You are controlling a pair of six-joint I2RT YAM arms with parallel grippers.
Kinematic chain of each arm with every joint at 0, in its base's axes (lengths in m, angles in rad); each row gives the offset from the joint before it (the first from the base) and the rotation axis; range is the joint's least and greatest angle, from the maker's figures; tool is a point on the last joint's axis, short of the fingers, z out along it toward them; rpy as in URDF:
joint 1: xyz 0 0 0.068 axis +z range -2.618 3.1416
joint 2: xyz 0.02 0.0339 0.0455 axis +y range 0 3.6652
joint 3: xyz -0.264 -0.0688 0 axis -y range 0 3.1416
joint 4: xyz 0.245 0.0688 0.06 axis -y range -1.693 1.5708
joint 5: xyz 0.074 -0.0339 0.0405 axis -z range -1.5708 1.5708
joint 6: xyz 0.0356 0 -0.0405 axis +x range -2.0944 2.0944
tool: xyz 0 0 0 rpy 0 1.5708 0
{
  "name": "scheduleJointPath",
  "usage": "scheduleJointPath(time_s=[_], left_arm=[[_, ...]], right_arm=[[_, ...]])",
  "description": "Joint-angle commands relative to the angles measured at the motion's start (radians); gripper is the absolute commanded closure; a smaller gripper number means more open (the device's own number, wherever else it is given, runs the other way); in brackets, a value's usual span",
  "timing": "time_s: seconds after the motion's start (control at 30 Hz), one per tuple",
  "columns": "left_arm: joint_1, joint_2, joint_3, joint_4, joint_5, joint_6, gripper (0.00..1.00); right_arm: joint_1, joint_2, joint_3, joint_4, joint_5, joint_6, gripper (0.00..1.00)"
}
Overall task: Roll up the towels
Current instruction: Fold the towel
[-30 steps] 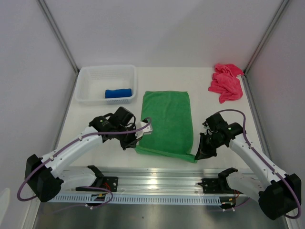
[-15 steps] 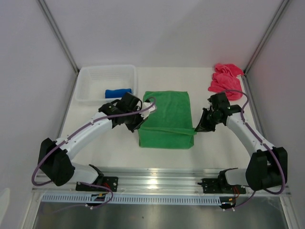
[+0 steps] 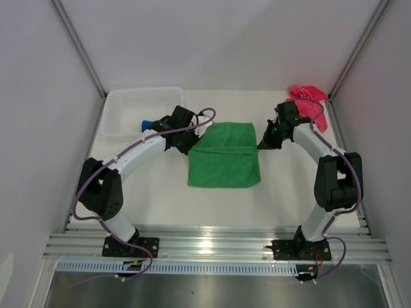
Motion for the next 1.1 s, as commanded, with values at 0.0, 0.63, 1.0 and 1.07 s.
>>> scheduleJointPath(time_s=[0.0,0.63,1.0,1.07], left_arm=[[0.025,0.05,0.091,0.071,-0.049,0.003,0.99],[0.063,0.298,0.327,0.105,-0.144,-0.036,0.99],[0.064,0.424,0.427,0.122,-0.208,-0.059,0.99],[0.066,0.443,0.445,0.122,-0.218,-0.063,0.99]], right_arm=[[-0.011,0.045,0.111,0.031,0.041,-0.023,1.0],[-0.036,0.304,0.417,0.007,0.088,-0.017,1.0],[-0.031,0.388,0.445,0.067,0.069,0.028,1.0],[-0.034,0.413,0.454,0.071,0.061,0.039,1.0]])
